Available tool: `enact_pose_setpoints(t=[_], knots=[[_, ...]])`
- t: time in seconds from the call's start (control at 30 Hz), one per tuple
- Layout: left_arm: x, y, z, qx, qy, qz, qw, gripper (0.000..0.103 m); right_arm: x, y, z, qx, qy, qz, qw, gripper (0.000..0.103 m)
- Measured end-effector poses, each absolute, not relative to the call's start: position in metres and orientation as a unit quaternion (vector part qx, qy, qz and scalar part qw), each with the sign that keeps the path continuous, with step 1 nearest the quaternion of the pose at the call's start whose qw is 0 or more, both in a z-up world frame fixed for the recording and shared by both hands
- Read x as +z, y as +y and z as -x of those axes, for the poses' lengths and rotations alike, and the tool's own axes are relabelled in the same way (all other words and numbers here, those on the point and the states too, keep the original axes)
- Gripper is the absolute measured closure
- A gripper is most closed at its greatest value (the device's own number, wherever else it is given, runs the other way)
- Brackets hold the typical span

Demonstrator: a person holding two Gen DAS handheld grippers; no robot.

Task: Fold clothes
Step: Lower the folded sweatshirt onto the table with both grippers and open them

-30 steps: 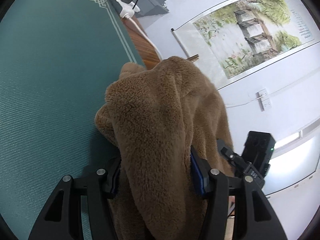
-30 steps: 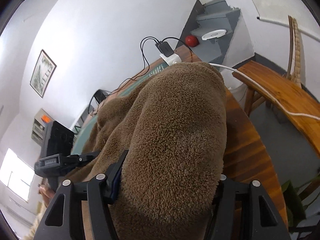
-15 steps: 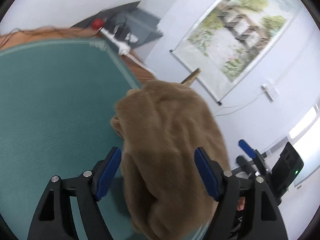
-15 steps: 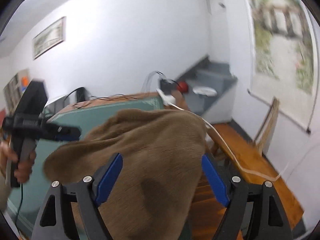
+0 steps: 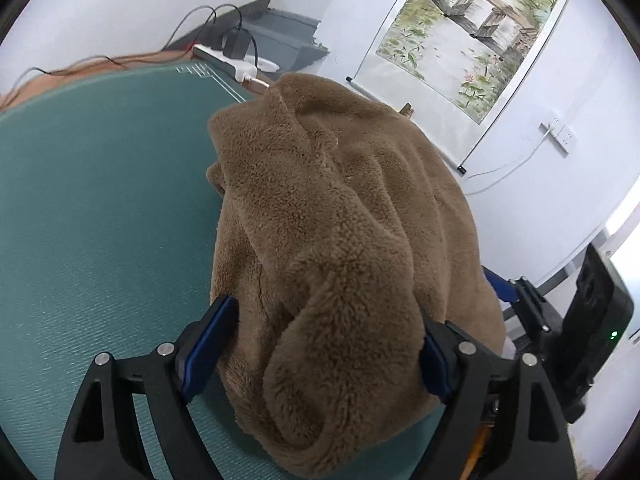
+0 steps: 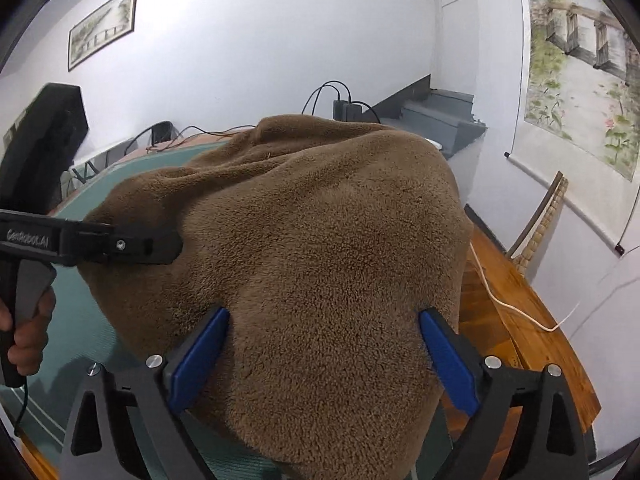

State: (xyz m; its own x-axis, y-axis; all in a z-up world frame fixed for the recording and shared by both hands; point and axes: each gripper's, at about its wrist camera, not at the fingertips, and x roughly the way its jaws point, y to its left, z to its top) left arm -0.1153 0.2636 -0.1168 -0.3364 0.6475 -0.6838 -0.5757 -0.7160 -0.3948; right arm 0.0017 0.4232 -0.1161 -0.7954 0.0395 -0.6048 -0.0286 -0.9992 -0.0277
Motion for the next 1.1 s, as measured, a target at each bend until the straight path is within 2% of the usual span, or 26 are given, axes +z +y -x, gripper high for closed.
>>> enact_pose_setpoints(t=[0.07, 0.1, 0.2, 0.27, 0.33, 0.53, 0.67, 0.93, 1.1], knots=[[-0.118, 0.258, 0.115, 0.817, -0.053, 0.443, 0.365, 0.011, -0.117, 0.423, -0.002, 0.947, -0.003, 0.319, 0.027, 0.002], [-0.120, 0.255, 0.114, 0.817, -0.059, 0.449, 0.357, 0.006, -0.116, 0.425, -0.005, 0.947, 0.009, 0.319, 0.031, 0.001], [-0.122, 0.241, 0.098, 0.826, -0.076, 0.449, 0.333, 0.005, -0.113, 0.428, -0.017, 0.945, 0.042, 0.321, 0.046, 0.001], [-0.121, 0.231, 0.085, 0.833, -0.087, 0.445, 0.316, 0.001, -0.110, 0.429, -0.027, 0.943, 0.063, 0.322, 0.057, 0.001], [-0.118, 0.222, 0.070, 0.845, -0.090, 0.435, 0.298, 0.000, -0.108, 0.431, -0.039, 0.943, 0.070, 0.317, 0.070, 0.001], [-0.094, 0.223, 0.016, 0.914, 0.007, 0.338, 0.223, 0.000, -0.101, 0.401, -0.071, 0.944, -0.006, 0.292, 0.156, 0.001], [-0.093, 0.223, -0.002, 0.939, 0.053, 0.295, 0.172, 0.000, -0.100, 0.401, -0.080, 0.941, 0.013, 0.291, 0.170, 0.001], [-0.100, 0.207, 0.000, 0.925, 0.016, 0.332, 0.182, 0.000, -0.089, 0.410, -0.093, 0.940, 0.050, 0.277, 0.190, 0.001], [-0.097, 0.214, -0.010, 0.925, 0.035, 0.335, 0.176, 0.000, -0.084, 0.410, -0.092, 0.941, 0.047, 0.282, 0.183, 0.001]])
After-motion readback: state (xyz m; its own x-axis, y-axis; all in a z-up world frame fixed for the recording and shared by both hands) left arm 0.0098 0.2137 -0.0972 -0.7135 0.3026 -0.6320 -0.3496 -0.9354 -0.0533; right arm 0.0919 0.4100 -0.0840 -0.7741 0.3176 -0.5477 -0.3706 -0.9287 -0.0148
